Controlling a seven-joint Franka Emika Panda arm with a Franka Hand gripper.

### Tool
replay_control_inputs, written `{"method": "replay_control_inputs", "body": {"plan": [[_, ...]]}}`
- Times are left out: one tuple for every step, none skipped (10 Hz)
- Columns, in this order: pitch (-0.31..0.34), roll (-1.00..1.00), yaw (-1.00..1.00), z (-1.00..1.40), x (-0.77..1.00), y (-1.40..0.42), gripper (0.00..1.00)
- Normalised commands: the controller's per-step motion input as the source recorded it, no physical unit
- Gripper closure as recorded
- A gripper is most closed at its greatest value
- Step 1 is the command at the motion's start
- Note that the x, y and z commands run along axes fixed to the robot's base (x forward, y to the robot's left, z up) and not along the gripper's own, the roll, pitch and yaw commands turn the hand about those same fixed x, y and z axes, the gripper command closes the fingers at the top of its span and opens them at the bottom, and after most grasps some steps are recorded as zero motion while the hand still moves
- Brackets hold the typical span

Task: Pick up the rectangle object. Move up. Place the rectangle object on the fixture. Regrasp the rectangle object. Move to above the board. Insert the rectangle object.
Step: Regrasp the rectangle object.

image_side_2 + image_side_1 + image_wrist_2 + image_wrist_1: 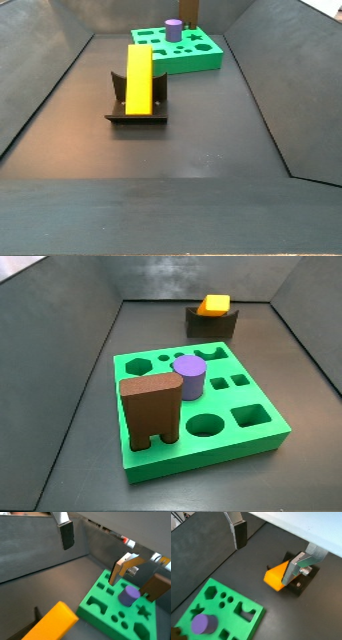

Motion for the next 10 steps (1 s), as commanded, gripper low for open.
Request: {"method": "replay_control_inputs", "body": {"plan": [[0.046,1.0,0.04,0.02,-0.01,-0.02,0.0],[0.043,1.0,0.04,0.01,-0.01,-0.02,0.0],[0.041,1.0,0.04,0.01,0.0,-0.02,0.0],[0.04,1.0,0.04,0.01,0.01,-0.02,0.0],[0.041,1.0,0.05,0.01,0.01,-0.02,0.0],[0.045,1.0,0.05,0.01,0.01,-0.01,0.0],[0.054,1.0,0.05,0.01,0.02,-0.02,0.0],[0.06,1.0,0.05,0.01,0.02,-0.02,0.0],[0.074,1.0,0.06,0.0,0.05,-0.02,0.0],[0.081,1.0,0.06,0.0,0.06,-0.02,0.0]]}}
